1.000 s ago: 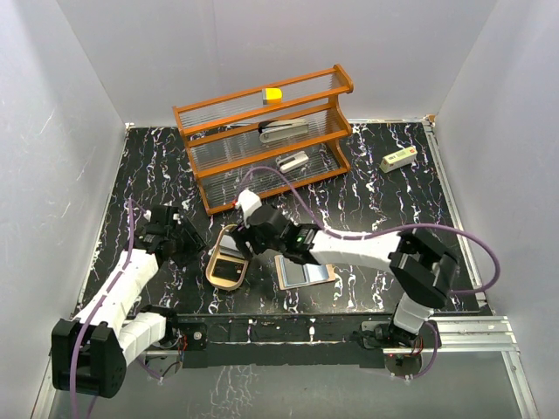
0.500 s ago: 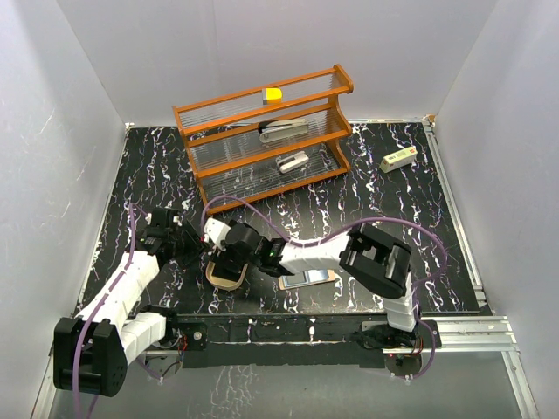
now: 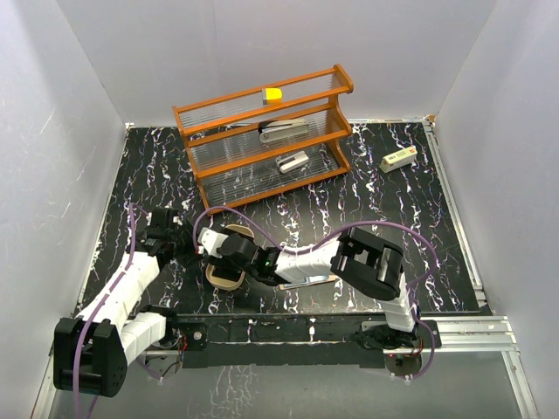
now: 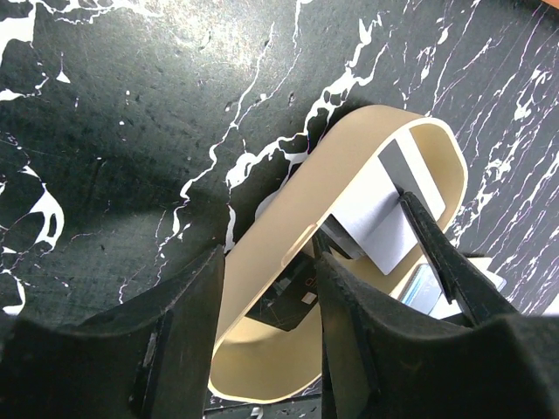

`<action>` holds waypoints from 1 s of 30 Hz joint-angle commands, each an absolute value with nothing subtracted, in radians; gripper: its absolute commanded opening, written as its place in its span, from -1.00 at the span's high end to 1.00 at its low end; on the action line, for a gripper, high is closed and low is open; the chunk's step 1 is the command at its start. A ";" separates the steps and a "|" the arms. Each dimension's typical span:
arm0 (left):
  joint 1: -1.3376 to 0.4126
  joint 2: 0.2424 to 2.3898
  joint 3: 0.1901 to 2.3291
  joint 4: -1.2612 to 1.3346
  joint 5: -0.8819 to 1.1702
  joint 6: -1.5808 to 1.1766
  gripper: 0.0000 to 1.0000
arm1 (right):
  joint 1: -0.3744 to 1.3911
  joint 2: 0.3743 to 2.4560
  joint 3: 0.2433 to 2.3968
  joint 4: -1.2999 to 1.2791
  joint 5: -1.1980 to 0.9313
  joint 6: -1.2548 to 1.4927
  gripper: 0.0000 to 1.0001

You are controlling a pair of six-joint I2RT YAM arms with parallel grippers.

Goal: Put the credit cards into the card holder
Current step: Pick up the credit card from the storage box.

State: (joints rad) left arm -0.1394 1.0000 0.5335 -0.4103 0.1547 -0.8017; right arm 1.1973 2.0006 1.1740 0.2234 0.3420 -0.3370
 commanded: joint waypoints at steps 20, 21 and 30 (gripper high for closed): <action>-0.133 0.994 0.520 -0.401 0.192 -0.800 0.13 | 1.239 1.947 1.139 0.265 0.321 -0.296 0.30; -0.133 0.991 0.526 -0.404 0.209 -0.805 0.13 | 1.240 1.948 1.138 0.265 0.319 -0.295 0.32; -0.132 0.971 0.592 -0.452 0.200 -0.797 0.11 | 1.256 1.936 1.148 0.239 0.316 -0.278 0.50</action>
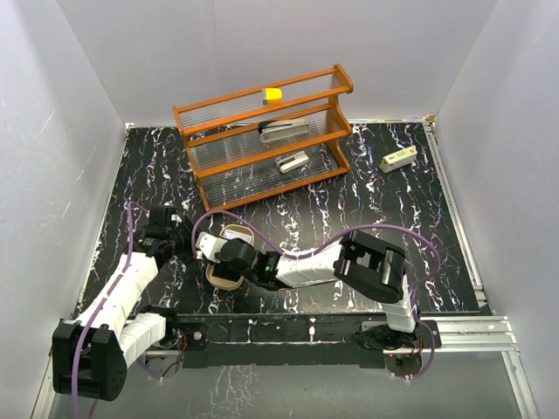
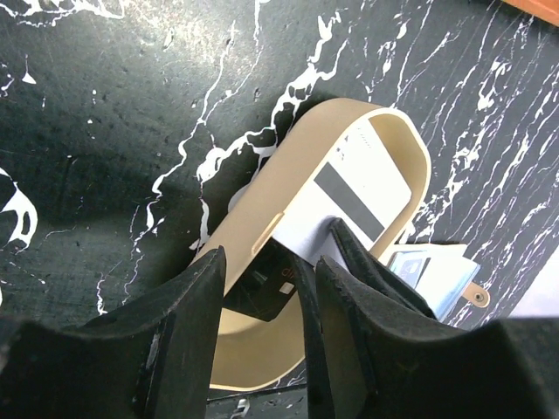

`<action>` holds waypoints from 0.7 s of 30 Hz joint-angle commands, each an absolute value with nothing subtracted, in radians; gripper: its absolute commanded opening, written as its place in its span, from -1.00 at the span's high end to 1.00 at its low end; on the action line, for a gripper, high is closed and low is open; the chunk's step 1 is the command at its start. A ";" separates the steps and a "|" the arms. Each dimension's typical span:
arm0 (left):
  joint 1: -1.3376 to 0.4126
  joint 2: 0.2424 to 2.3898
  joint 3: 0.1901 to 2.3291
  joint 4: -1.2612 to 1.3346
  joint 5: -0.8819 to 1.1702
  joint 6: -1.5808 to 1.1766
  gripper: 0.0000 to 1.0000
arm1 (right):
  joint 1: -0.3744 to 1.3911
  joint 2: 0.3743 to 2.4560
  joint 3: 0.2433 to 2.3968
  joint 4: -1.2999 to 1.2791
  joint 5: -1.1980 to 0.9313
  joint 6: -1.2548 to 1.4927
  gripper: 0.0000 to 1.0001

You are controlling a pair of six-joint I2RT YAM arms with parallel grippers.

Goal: Put the credit cards into the card holder
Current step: Pick up the credit card from the storage box.

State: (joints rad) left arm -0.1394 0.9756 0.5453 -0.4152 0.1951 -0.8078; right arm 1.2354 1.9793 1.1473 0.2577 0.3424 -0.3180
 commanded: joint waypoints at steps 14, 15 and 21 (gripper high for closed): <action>-0.133 0.961 0.665 -0.507 0.158 -0.756 0.10 | 1.258 1.859 1.095 0.275 0.417 -0.275 0.86; -0.132 0.961 0.668 -0.510 0.154 -0.756 0.10 | 1.258 1.857 1.094 0.275 0.425 -0.274 0.89; -0.132 0.982 0.676 -0.507 0.194 -0.757 0.08 | 1.258 1.829 1.076 0.289 0.455 -0.260 1.00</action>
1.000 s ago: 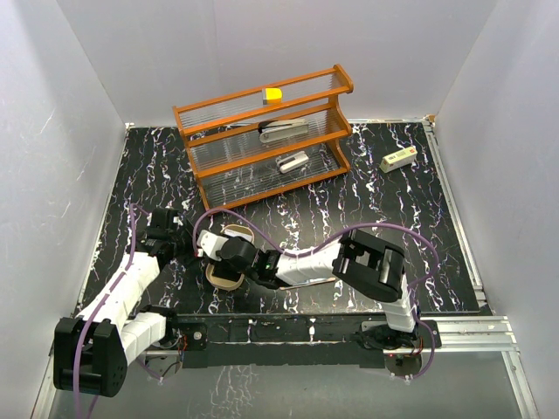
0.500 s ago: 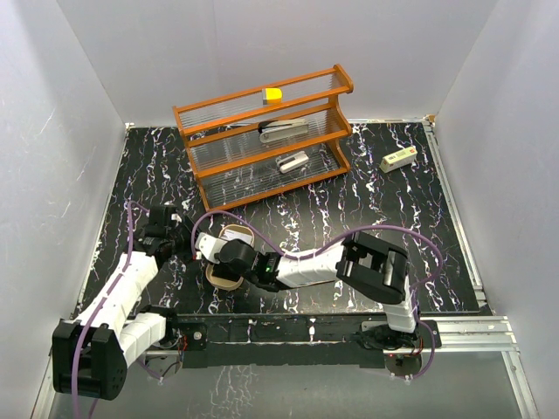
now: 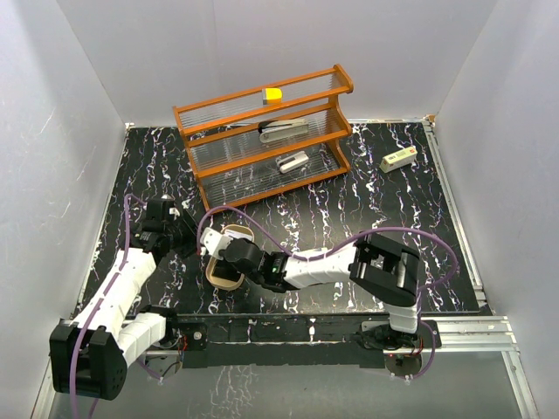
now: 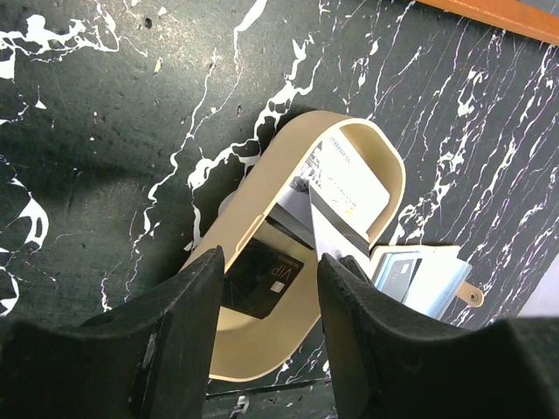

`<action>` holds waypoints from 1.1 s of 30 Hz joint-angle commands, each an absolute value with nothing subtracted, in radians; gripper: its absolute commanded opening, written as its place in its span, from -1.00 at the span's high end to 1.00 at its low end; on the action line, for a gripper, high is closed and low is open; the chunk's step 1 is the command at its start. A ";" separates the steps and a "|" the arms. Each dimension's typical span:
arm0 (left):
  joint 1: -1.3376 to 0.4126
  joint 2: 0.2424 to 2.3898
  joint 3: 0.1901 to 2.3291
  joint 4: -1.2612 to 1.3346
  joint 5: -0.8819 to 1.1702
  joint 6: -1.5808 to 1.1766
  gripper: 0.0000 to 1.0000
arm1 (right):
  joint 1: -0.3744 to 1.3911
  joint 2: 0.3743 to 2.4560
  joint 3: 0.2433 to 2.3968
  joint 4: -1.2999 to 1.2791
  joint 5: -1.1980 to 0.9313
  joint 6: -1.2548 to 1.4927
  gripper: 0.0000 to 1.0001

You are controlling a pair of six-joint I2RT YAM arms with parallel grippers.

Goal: Put the credit cards into the card holder
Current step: Pick up the credit card from the storage box.

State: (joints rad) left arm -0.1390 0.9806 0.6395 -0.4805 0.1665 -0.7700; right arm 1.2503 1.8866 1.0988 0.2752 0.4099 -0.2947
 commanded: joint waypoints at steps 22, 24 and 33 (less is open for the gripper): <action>-0.133 0.754 0.587 -0.118 0.686 -0.830 -0.20 | 1.039 1.424 0.850 0.332 0.191 0.303 1.00; -0.133 0.758 0.567 -0.037 0.759 -0.875 -0.21 | 1.018 1.371 0.812 0.372 0.133 0.379 1.00; -0.133 0.756 0.494 0.215 0.881 -1.052 -0.21 | 0.991 1.181 0.649 0.555 0.112 0.787 1.00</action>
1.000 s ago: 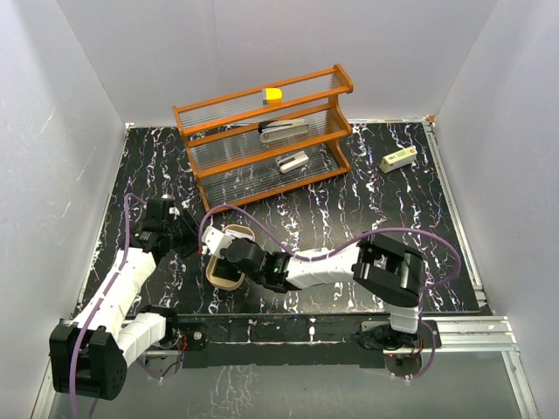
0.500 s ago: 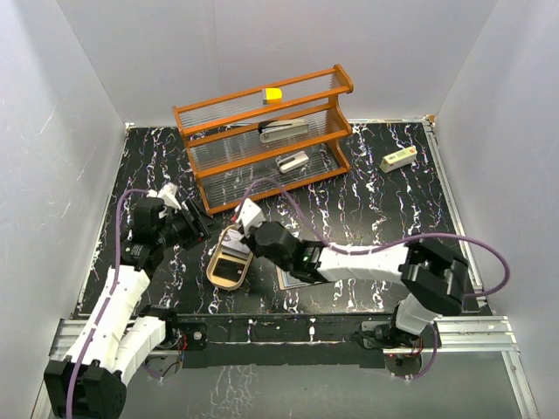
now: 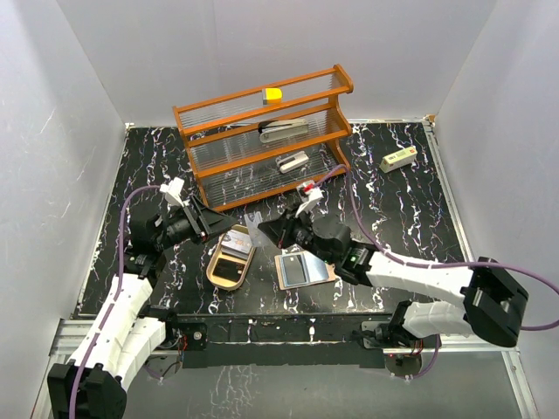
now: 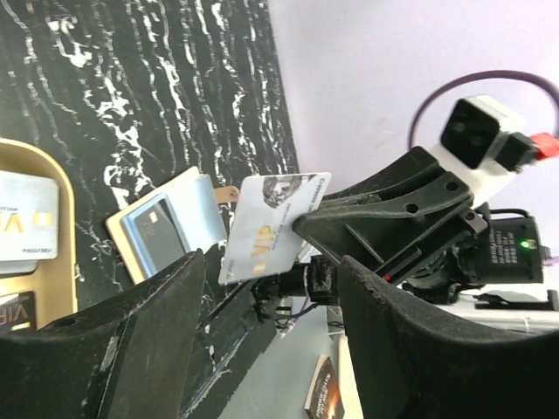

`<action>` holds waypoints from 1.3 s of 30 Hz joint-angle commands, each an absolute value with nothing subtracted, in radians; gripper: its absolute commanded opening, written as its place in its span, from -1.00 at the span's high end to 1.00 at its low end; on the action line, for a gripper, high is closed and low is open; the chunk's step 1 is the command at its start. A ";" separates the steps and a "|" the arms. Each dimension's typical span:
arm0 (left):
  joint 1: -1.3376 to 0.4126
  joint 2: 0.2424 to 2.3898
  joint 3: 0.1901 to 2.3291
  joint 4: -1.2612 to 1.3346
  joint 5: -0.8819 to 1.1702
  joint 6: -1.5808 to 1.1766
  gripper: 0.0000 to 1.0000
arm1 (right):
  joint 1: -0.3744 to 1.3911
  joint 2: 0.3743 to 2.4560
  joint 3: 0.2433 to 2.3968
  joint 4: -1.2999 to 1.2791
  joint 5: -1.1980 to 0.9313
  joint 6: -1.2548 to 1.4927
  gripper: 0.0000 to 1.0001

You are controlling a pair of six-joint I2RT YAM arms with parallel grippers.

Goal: Put the credit cards into the card holder
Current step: Pick up the credit card from the storage box.

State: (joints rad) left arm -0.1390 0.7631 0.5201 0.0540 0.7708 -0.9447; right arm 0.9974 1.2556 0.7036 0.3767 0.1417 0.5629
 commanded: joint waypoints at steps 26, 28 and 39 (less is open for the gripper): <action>-0.133 0.831 0.293 0.801 0.962 -1.504 0.45 | 0.991 1.229 0.617 0.715 0.057 1.006 1.00; -0.133 0.831 0.293 0.805 0.961 -1.508 0.51 | 0.991 1.231 0.621 0.701 0.060 1.004 1.00; -0.133 0.822 0.274 0.787 0.951 -1.490 1.00 | 0.983 1.238 0.630 0.625 0.066 0.998 0.76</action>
State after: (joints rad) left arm -0.1390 0.8398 0.2802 0.7624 0.9360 -1.4956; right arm 0.9878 1.2388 0.6113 0.6353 0.0715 1.0031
